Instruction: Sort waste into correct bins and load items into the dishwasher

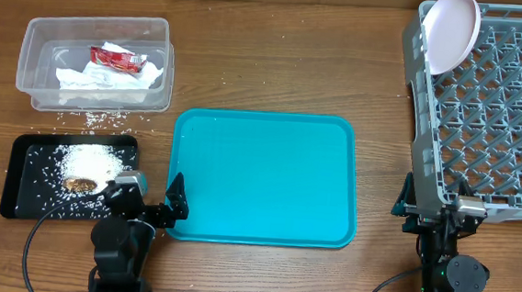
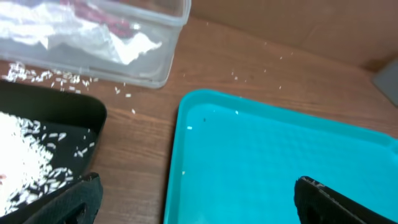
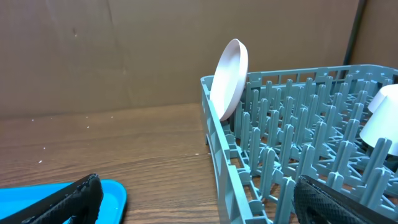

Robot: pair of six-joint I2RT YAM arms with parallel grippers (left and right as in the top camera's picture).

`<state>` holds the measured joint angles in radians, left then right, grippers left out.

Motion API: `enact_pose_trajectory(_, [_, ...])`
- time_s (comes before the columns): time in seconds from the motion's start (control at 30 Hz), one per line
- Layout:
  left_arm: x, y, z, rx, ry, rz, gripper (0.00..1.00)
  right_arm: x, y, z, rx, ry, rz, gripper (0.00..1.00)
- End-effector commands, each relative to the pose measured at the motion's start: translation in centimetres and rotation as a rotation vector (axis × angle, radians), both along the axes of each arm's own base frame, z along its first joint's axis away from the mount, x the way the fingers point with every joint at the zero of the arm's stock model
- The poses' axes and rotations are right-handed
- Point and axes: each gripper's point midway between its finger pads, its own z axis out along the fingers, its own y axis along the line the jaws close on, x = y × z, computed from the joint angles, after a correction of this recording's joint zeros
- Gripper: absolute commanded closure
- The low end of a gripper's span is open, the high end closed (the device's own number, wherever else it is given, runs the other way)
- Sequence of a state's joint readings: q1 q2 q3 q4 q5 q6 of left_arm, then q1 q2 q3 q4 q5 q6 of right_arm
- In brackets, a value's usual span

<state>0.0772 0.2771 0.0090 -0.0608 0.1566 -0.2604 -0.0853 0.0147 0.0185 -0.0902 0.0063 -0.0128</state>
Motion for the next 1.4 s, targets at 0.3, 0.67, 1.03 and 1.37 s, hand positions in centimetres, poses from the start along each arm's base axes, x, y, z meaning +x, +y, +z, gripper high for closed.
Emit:
enact_pose_trajectory(0.3, [-0.2,-1.2,3.9,0.214,-0.196,-0.077,0.0,0.0,-0.1,-0.1,-0.007,-0.007,-0.003,0.0])
enact_pose_trajectory(0.67, [-0.2,0.0,4.2,0.268,-0.202,-0.018,0.0,0.0,-0.1,-0.1,-0.007,-0.007,-0.003,0.0])
enact_pose_trajectory(1.03, [-0.4,0.3,5.6,0.271,-0.261,0.002,0.0,0.0,-0.1,-0.1,-0.007,-0.007,-0.003,0.0])
enact_pose_trajectory(1.37, [-0.4,1.5,5.6,0.276,-0.255,0.049,0.0,0.0,-0.1,-0.1,-0.007,-0.007,-0.003,0.0])
